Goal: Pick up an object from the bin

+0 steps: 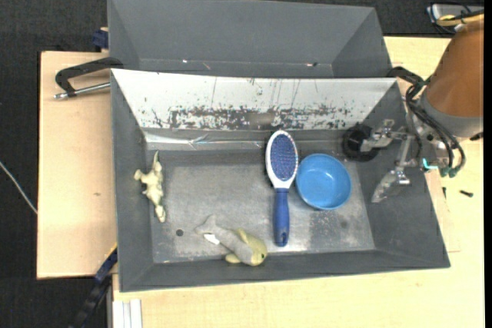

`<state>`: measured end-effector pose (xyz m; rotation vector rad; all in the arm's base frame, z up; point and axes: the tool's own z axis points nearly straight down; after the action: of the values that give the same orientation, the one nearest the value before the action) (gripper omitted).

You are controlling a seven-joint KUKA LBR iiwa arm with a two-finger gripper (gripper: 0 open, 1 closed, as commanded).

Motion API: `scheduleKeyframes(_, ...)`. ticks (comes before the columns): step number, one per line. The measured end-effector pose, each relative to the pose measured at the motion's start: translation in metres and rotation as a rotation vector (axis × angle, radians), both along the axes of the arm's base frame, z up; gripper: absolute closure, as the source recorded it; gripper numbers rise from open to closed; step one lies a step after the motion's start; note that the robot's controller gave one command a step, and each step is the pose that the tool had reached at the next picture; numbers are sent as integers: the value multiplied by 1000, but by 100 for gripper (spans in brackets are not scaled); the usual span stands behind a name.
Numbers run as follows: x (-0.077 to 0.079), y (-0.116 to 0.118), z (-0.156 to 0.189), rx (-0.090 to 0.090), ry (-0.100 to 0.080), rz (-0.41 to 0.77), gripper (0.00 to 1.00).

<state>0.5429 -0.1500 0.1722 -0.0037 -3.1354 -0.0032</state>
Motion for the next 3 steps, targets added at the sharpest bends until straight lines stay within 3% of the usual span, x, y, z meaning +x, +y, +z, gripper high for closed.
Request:
scheduleKeyframes(1, 47, 22, -81, 1, -5, 65, 0)
scheduleKeyframes(2, 47, 20, -76, -2, -11, 63, 100)
scheduleKeyframes(3, 26, 30, 23, -4, -20, 42, 100)
